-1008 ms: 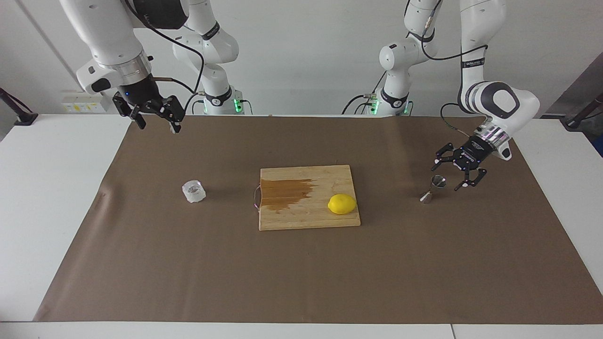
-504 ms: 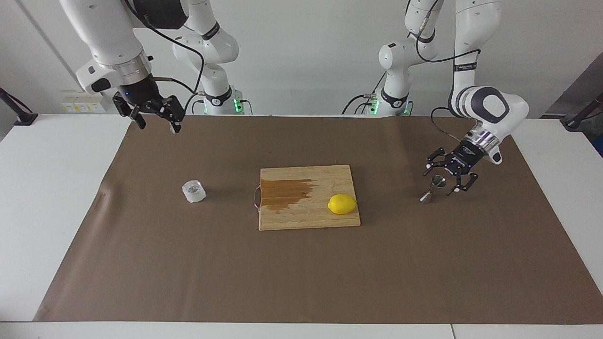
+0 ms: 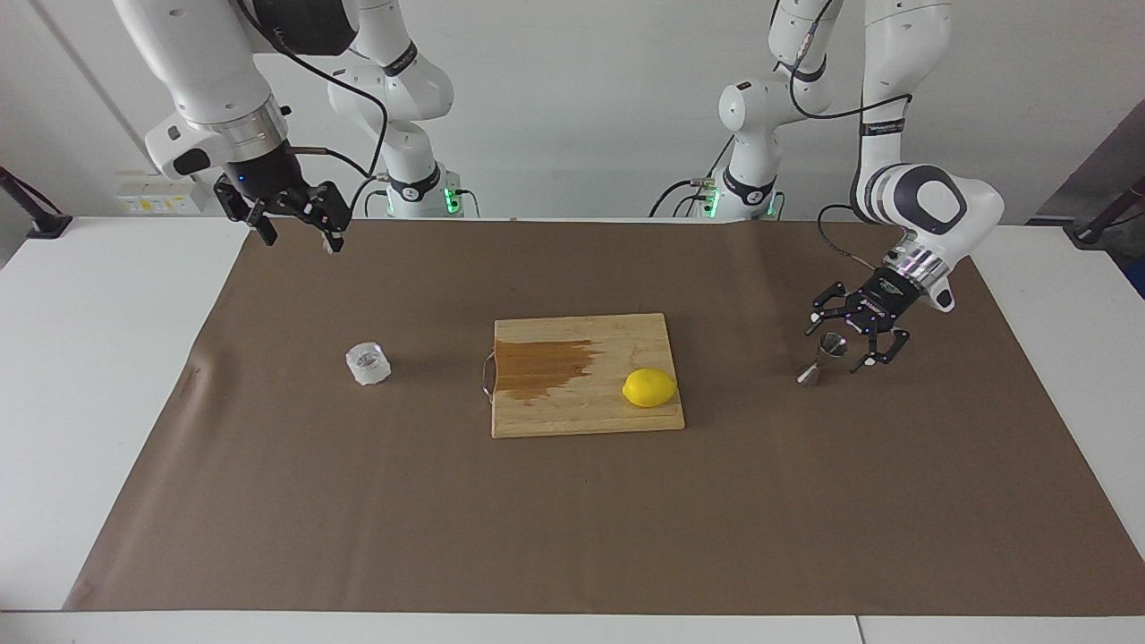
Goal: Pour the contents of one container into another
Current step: 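Reach the left gripper to the small metal cup and grasp it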
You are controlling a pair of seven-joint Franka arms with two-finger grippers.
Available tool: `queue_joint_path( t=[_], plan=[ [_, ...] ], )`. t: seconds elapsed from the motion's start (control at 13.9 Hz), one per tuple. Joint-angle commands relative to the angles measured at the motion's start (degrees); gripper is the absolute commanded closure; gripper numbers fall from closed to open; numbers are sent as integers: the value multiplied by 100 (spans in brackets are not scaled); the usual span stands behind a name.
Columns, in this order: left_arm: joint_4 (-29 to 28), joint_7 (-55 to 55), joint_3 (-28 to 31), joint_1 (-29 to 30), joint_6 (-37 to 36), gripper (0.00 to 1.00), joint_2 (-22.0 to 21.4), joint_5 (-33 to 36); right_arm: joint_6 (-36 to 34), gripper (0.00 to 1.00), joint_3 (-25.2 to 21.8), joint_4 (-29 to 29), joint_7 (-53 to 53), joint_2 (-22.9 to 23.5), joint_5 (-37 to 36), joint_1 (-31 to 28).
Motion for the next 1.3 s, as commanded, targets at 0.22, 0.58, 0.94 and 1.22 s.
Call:
queue_joint_path(
  t=[0.22,0.58,0.94,1.22],
  plan=[
    [-26,-31,5,55,38,41,0,-81,-52,0,-12,-61,-136,-80,14,-26],
    [-17,-22,-4,116,12,100,0,-81,-61,0,-12,-61,-127,-80,14,-35],
    [-17,-31,-4,116,12,100,-9,-81,-61,0,-12,-61,-136,-80,14,-26],
    [44,-66,-13,116,-111,100,-27,-90,-52,0,-12,-61,-136,-80,14,-26]
  ],
)
